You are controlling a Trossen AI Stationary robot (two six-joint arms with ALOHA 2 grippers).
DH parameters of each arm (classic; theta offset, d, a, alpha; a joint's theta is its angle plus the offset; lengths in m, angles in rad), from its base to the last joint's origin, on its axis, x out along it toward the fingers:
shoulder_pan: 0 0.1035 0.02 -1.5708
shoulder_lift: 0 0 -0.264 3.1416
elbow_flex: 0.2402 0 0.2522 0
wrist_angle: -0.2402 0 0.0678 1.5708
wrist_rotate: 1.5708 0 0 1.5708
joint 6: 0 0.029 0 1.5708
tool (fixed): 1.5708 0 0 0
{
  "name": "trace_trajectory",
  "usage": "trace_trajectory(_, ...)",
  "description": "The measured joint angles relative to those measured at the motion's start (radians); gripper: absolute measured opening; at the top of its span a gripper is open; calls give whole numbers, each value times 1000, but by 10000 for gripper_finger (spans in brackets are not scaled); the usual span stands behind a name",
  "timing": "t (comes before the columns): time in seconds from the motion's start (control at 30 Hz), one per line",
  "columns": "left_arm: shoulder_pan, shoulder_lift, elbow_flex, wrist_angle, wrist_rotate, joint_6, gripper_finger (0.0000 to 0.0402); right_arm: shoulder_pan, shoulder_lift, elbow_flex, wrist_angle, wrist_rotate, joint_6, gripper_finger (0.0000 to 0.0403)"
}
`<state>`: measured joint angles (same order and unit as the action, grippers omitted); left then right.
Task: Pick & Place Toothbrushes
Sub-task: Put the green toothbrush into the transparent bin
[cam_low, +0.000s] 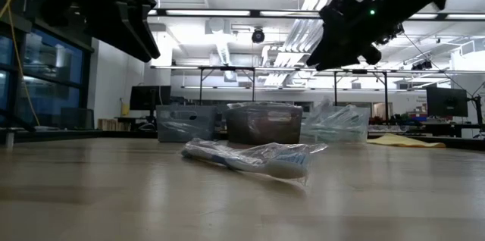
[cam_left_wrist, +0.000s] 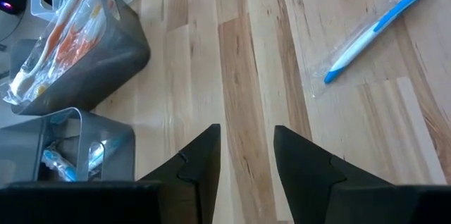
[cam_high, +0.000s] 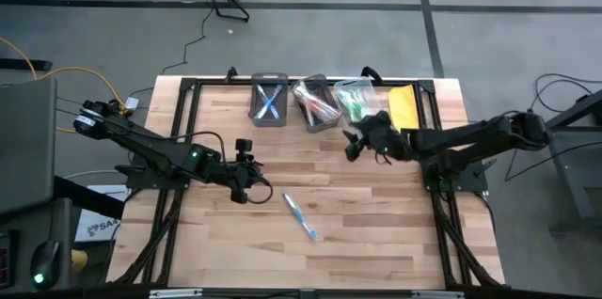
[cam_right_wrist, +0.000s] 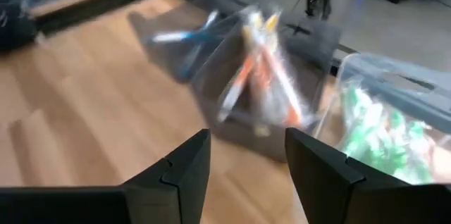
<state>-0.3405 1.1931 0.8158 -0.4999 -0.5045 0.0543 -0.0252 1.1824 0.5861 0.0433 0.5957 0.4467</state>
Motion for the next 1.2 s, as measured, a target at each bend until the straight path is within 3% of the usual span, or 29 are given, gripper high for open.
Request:
trace_trajectory(0.13,0,0,0,0,0,-7,127,81,18,0,-67,40,33,146)
trace_trajectory(0.3,0,0,0,3,0,-7,127,116,37,1,-95,96,107,32)
trace_trajectory(0.37,0,0,0,3,0,-7,127,115,55,2,-98,106,128,12)
trace_trajectory(0.53,0,0,0,3,0,-7,127,90,134,0,-91,121,176,4)
trace_trajectory(0.73,0,0,0,3,0,-7,127,38,224,0,-73,212,271,4)
trace_trajectory(0.97,0,0,0,2,13,-8,127,-4,233,0,-92,301,362,4)
trace_trajectory(1.2,0,2,0,0,16,-8,127,-63,232,0,-162,276,473,4)
